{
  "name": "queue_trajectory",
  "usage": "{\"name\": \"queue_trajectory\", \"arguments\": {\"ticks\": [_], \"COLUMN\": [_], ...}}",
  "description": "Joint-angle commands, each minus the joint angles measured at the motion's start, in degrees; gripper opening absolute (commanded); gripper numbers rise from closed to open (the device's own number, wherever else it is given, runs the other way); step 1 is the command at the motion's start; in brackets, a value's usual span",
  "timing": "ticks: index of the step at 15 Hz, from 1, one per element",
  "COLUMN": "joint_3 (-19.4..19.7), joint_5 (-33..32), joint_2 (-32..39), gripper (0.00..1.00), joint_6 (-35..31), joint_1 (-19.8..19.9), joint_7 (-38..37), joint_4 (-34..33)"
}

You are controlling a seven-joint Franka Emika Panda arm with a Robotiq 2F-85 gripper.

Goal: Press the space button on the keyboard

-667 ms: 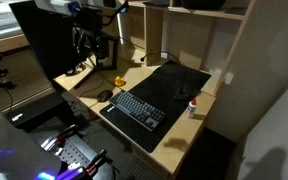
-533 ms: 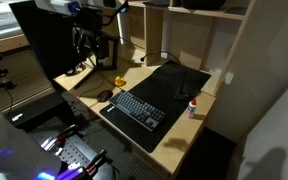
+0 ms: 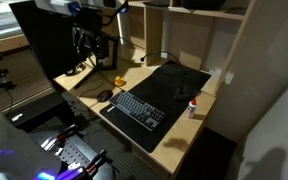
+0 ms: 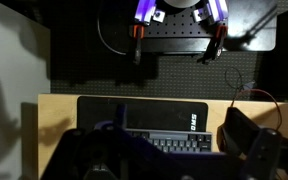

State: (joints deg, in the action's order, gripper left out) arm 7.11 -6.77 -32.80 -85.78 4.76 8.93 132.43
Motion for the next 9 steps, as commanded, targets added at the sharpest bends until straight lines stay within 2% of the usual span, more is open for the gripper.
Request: {"name": "queue_trajectory", "arguments": {"ticks": [1, 3, 8, 9], "joint_3": [-1.4, -1.31, -1.54, -1.47], "joint_5": [-0.32, 3.19, 12.79, 10.29], "joint_2": [0.42, 0.96, 0.85, 0.19], "gripper": [1.0, 1.0, 1.0, 1.0], "joint_6": [2.13, 4.63, 3.67, 3.32], "joint_1": [1.65, 1.94, 3.49, 2.73], "joint_7": [-7.65, -13.61, -27.68, -23.66], "joint_4": [-0.6, -1.23, -0.86, -0.25]}}
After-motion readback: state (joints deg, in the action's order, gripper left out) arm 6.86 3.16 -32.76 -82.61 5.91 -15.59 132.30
